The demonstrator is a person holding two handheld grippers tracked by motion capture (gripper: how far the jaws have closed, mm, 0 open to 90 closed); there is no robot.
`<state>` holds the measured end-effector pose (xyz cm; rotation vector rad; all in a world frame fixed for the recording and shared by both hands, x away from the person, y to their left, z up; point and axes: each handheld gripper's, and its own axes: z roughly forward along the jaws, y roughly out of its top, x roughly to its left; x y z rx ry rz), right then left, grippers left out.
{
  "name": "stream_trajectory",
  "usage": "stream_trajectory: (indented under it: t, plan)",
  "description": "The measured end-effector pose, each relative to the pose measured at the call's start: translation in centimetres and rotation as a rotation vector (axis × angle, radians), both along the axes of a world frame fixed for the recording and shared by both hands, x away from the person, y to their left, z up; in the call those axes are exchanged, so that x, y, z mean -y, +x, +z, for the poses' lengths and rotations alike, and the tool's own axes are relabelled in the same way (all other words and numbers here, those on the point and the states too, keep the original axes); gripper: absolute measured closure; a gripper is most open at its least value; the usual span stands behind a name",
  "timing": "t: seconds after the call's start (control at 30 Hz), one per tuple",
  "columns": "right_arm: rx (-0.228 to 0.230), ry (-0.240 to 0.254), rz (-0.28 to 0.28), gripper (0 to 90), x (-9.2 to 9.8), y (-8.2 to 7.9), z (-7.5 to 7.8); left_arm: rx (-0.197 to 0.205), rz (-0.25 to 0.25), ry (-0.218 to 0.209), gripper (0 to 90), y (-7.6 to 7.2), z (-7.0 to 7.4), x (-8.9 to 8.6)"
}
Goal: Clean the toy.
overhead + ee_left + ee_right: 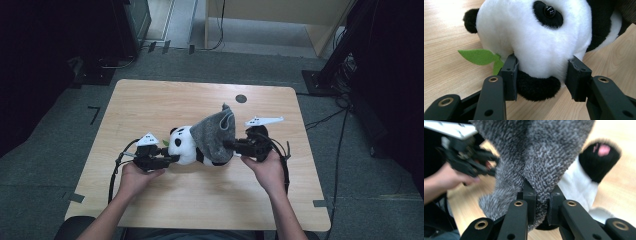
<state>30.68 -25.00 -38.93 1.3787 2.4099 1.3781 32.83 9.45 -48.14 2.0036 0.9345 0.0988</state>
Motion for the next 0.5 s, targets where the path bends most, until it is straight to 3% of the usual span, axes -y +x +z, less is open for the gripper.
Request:
stream_trajectory:
  t: [0.1, 0.27, 0.5]
  plan:
    - [-0.029, 0.001, -0.008, 81.8, 0.2, 0.6, -1.4, 0.01, -0.006, 0.014, 51.4, -0.1, 0.0, 0.1]
    - [-0.021, -0.019, -0.037, 81.9, 1.3, 0.8, -1.7, 0.007, -0.008, 0.012, 51.4, -0.1, 0.0, 0.1]
    - [-0.049, -0.038, -0.08, 82.0, 2.8, 1.3, -2.5, 0.0, -0.009, 0.011, 51.4, 0.0, 0.0, 0.0]
